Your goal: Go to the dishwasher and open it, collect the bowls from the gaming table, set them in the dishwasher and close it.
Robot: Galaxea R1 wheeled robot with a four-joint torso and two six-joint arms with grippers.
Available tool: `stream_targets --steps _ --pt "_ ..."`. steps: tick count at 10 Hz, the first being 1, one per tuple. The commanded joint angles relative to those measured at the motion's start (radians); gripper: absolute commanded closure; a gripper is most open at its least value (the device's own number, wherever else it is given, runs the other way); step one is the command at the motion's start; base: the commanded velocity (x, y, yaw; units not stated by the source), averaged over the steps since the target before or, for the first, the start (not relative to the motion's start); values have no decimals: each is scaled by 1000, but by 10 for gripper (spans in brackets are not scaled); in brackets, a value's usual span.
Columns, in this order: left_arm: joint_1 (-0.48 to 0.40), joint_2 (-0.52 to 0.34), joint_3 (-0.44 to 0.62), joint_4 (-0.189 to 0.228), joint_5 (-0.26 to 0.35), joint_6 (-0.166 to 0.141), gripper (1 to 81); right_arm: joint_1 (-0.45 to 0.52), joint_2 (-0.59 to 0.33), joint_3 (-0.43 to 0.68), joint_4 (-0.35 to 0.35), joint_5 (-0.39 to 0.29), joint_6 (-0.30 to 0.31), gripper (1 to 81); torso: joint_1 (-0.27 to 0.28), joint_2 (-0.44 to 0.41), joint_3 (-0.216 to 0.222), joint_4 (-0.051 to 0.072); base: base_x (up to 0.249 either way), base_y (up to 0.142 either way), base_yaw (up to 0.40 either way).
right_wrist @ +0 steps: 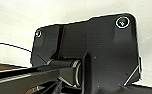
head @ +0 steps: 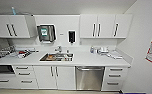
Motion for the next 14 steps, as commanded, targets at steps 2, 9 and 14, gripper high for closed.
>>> stream_targets --steps 2,9,14 --pt "-48 -15 5 10 50 4 10 49 -15 6 -9 -54 -4 10 0 0 0 0 157 0 0" --pt "-48 -13 5 10 50 6 10 54 -3 -11 -7 -55 -4 10 0 0 0 0 159 0 0" --pt "-48 -15 5 9 50 4 10 54 -1 -13 -6 -55 -4 10 0 -1 0 0 161 0 0"
